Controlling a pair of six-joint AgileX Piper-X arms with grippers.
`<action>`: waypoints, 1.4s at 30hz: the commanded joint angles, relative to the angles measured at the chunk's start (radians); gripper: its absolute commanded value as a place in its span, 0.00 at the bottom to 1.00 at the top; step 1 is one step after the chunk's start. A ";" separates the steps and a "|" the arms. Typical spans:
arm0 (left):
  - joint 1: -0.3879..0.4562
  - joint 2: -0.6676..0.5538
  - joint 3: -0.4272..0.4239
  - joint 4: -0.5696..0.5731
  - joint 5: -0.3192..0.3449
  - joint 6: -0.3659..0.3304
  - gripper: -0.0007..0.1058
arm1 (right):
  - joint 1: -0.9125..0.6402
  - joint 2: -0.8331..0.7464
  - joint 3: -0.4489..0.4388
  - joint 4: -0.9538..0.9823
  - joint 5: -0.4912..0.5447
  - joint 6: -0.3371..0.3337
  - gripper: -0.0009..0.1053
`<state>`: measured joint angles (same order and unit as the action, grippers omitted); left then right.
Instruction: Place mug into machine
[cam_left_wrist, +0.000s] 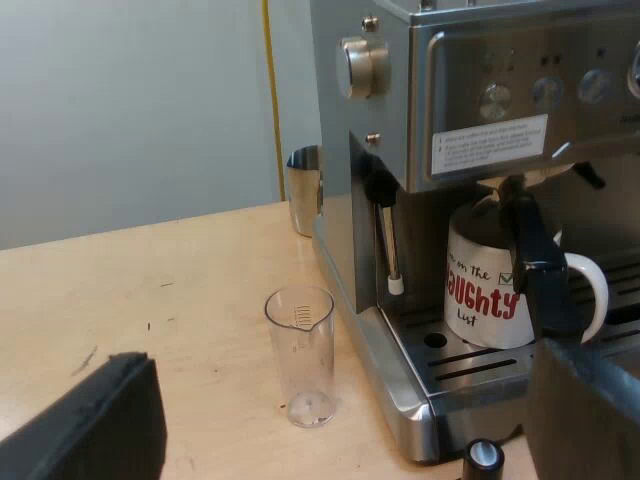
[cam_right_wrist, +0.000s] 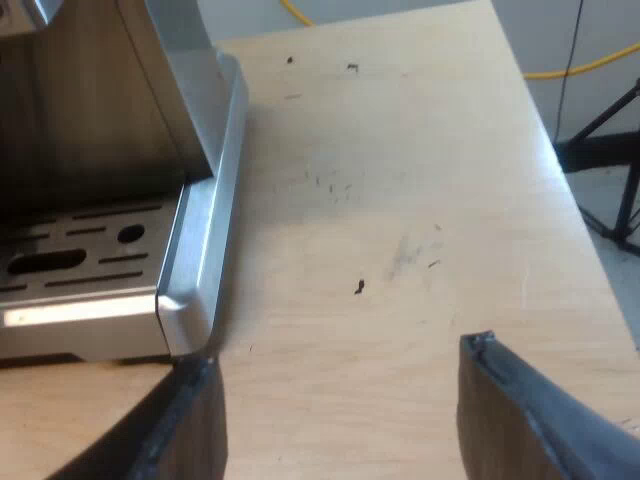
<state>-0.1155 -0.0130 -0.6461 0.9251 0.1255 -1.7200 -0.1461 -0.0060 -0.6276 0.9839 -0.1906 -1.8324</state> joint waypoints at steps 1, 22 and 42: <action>-0.001 -0.039 0.021 -0.014 0.006 -0.010 0.75 | 0.003 -0.048 0.015 -0.013 -0.009 -0.011 0.50; -0.001 -0.037 0.188 -0.016 0.018 -0.012 0.75 | 0.050 -0.048 0.141 -0.031 0.003 -0.003 0.50; 0.001 -0.037 0.188 -0.017 0.029 -0.011 0.75 | 0.050 -0.048 0.141 -0.033 0.007 -0.003 0.50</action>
<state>-0.1155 -0.0130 -0.4565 0.9178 0.1530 -1.7200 -0.0971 -0.0060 -0.4812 0.9615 -0.1836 -1.8281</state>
